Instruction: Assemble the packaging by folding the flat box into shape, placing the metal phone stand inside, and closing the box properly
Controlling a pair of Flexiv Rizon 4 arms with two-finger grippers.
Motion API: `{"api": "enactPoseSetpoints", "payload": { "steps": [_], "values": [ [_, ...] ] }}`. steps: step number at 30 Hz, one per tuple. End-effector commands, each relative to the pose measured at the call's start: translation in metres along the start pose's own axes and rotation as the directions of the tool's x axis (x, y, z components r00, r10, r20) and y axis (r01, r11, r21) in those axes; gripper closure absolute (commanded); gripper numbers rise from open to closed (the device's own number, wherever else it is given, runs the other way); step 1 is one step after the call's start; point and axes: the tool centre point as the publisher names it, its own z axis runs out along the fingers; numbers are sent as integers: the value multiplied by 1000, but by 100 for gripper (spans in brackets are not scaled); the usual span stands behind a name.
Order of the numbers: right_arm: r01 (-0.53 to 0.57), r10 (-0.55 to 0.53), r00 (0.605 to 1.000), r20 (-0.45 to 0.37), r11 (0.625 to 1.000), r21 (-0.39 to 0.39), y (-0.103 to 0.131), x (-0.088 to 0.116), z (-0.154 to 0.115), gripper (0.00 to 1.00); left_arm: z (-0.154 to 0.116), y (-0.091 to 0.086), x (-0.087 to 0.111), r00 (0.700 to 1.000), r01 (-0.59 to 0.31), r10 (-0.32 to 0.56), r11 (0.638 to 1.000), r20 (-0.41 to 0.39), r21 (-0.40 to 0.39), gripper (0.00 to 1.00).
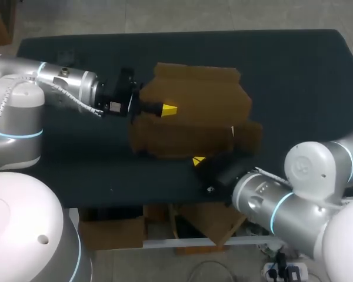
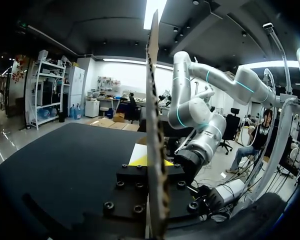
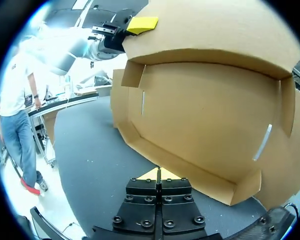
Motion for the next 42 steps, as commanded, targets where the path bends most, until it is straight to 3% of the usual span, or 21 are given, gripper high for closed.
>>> {"api": "enactPoseSetpoints", "payload": {
  "steps": [1, 21, 39, 40, 42],
  "values": [
    [-3, 3, 1000, 2, 999, -32, -3, 0, -22, 100, -2, 3, -1, 1000, 0, 0, 1000, -3, -1, 100],
    [28, -42, 990, -136, 994, -104, -13, -3, -113, 100, -2, 3, -1, 1000, 0, 0, 1000, -3, -1, 100],
    [74, -98, 974, -203, 990, -121, -31, -44, -176, 100, -2, 3, -1, 1000, 0, 0, 1000, -3, -1, 100],
    [76, -99, 974, -202, 990, -120, -32, -48, -178, 99, -2, 3, -1, 1000, 0, 0, 1000, -3, -1, 100],
    [80, -104, 973, -208, 989, -122, -34, -54, -182, 85, -2, 3, -1, 1000, 0, 0, 1000, -3, -1, 100]
  ]
}}
